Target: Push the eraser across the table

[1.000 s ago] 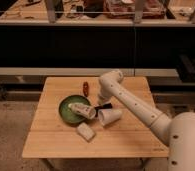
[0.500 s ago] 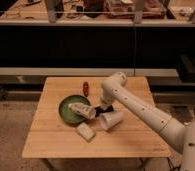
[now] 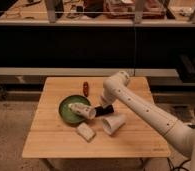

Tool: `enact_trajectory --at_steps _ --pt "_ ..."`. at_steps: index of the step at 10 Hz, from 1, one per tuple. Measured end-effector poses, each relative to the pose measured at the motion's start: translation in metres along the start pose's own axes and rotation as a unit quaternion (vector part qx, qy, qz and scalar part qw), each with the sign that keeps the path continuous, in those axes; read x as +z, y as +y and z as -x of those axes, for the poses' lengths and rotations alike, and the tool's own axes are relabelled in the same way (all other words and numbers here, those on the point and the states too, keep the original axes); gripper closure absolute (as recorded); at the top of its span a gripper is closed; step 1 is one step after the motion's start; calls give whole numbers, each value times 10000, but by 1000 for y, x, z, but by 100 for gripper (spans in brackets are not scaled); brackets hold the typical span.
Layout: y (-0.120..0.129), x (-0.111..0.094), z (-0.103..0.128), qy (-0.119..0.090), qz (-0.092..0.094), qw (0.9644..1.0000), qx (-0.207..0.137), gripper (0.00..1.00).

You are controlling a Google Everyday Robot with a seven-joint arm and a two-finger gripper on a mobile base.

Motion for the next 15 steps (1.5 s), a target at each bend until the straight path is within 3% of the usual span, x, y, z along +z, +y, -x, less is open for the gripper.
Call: enact_trajectory --at_steps 3,7,9,11,15 --pt "6 -4 -2 127 -43 9995 298 96" --pt "4 -3 -3 118 -58 9995 280 96" --pt "-10 -1 -4 67 -191 9997 97 96" --pt "-40 4 -10 63 -423 9988 -238 100" --pt "-71 14 -31 302 -600 9959 -607 100"
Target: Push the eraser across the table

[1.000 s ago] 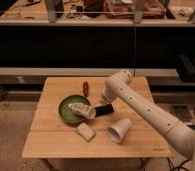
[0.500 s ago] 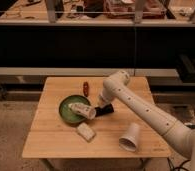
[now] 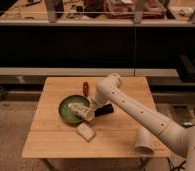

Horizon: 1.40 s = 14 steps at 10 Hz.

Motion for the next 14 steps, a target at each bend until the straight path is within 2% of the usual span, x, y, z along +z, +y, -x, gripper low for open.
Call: enact_trajectory --at_steps 3,7,9,11,14 --pt "-7 15 3 -34 -144 9999 -56 100" --pt "1 25 11 -101 -220 9996 109 100" --pt "6 26 11 -61 -282 9993 240 100" --pt "22 15 15 89 -266 9985 475 100" --pt "49 -14 26 411 -126 9959 800 100"
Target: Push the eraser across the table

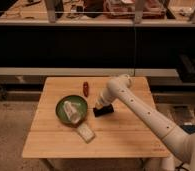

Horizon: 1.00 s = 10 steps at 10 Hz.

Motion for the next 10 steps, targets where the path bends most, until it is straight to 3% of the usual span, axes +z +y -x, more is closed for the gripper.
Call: enact_trajectory --at_steps 2,4,10 --pt "14 -13 8 98 111 9998 161 100" --pt "15 -12 12 76 128 9997 194 100" --pt "-20 11 3 -199 19 9995 -252 100"
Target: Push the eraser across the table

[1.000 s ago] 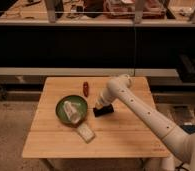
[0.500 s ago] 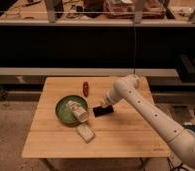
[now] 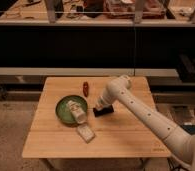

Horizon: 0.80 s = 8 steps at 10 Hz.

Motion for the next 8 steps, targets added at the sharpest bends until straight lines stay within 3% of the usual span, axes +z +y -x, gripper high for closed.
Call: enact_trajectory --at_steps 4,8 --pt "-28 19 -6 -242 -86 9989 -384 100" --pt "-37 45 -9 -533 -137 9975 -451 100"
